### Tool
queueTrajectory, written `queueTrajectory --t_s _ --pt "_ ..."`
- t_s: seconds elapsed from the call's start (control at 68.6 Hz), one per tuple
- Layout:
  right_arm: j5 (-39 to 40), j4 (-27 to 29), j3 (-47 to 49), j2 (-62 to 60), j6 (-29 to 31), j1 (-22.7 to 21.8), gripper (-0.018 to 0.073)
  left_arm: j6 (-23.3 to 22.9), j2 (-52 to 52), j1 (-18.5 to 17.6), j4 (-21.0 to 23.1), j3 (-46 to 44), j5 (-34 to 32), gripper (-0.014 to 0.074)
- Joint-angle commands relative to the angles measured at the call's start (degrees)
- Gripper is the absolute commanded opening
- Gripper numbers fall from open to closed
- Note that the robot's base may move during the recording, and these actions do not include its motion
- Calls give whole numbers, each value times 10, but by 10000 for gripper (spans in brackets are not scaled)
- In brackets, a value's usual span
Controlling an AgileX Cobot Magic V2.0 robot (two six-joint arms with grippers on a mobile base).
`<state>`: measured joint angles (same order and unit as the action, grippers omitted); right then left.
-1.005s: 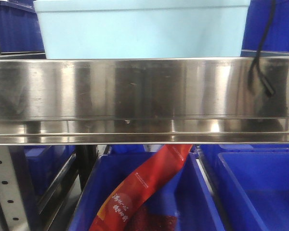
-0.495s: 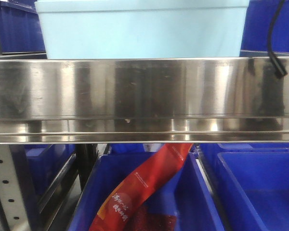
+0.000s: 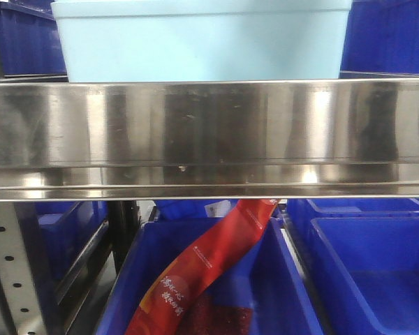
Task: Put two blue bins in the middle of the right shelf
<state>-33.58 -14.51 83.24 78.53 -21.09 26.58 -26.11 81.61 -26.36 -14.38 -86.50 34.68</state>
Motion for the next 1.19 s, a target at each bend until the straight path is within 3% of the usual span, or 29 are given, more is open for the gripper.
queueTrajectory --t_s 0.0,0.189,0.335,0.539,0.641,0.816,1.18 --pt "92 -23 -61 -38 2 -1 -163 0 -39 -2 3 57 -97 -111" --pt "226 -31 -192 -108 2 -1 -163 0 -122 -1 1 200 -244 -111" --pt "243 -31 -282 -161 2 -1 -163 0 -196 -1 1 308 -303 -111" --pt "336 -33 -402 -253 2 -1 -163 0 -309 -1 0 427 -296 -111" --pt "340 -33 -431 -295 2 -1 -163 0 -363 -1 -13 458 -279 -111" --pt "354 -32 -436 -371 2 -1 -163 0 -448 -1 -15 465 -227 -111" --pt "408 -32 -436 -412 2 -1 -163 0 -497 -1 -15 465 -228 -111"
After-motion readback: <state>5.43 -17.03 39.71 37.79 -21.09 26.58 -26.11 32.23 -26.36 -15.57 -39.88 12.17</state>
